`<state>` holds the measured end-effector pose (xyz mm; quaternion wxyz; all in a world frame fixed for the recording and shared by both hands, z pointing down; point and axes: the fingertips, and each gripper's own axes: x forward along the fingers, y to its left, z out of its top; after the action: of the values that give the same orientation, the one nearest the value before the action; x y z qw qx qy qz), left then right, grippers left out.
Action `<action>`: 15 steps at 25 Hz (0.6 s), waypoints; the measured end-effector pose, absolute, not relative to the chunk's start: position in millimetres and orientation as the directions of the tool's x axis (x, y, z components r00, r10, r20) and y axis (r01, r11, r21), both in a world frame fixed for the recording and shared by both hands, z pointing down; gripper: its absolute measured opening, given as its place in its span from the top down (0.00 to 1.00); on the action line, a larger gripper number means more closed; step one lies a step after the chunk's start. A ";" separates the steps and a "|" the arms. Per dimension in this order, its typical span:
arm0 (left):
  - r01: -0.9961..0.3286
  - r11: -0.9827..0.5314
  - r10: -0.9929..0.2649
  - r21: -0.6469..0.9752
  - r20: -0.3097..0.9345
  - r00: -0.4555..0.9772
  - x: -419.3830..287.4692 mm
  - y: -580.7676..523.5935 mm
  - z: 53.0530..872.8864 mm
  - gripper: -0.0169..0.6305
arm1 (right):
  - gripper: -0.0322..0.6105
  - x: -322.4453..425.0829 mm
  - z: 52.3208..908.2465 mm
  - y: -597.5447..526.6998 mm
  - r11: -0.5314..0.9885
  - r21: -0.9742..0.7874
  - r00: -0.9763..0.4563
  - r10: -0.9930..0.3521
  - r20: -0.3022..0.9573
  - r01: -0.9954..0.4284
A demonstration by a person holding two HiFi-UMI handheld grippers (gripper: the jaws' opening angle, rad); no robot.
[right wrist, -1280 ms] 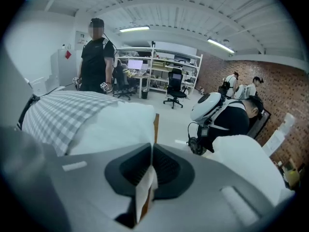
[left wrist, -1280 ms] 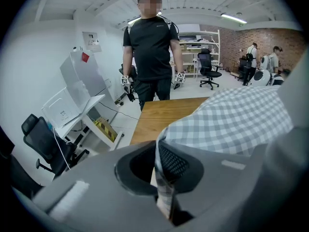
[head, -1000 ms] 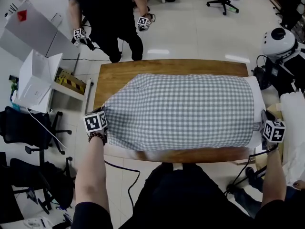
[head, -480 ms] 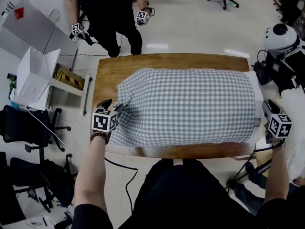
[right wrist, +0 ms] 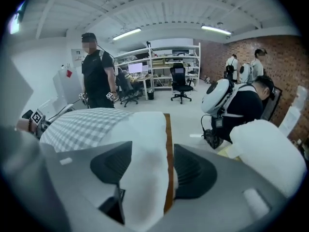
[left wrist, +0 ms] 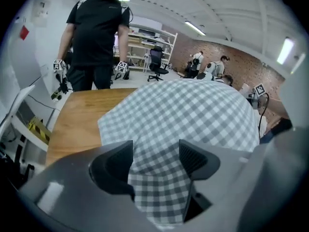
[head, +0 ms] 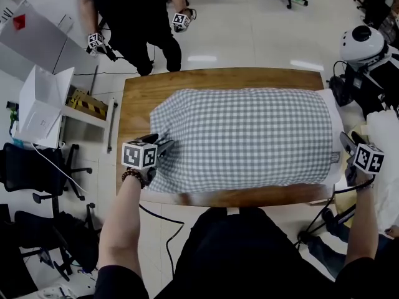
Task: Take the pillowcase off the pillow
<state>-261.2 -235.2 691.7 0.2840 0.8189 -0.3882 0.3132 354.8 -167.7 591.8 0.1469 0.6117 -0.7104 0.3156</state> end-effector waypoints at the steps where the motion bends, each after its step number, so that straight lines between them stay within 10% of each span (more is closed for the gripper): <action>1: -0.819 -0.530 -0.451 0.220 0.744 0.493 -262.7 -236.5 696.5 0.50 | 0.52 356.0 596.9 -168.0 0.047 -0.283 -0.215 -0.771 0.600 -0.958; 15: -0.795 -0.593 -0.335 0.128 0.859 0.388 -253.4 -246.7 767.1 0.47 | 0.45 339.1 628.6 -189.5 0.095 -0.468 -0.397 -0.690 0.606 -0.879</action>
<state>-253.4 -246.7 767.1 0.2734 0.7870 -0.3591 0.4207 339.1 -189.5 628.6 0.1165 0.5368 -0.7306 0.4055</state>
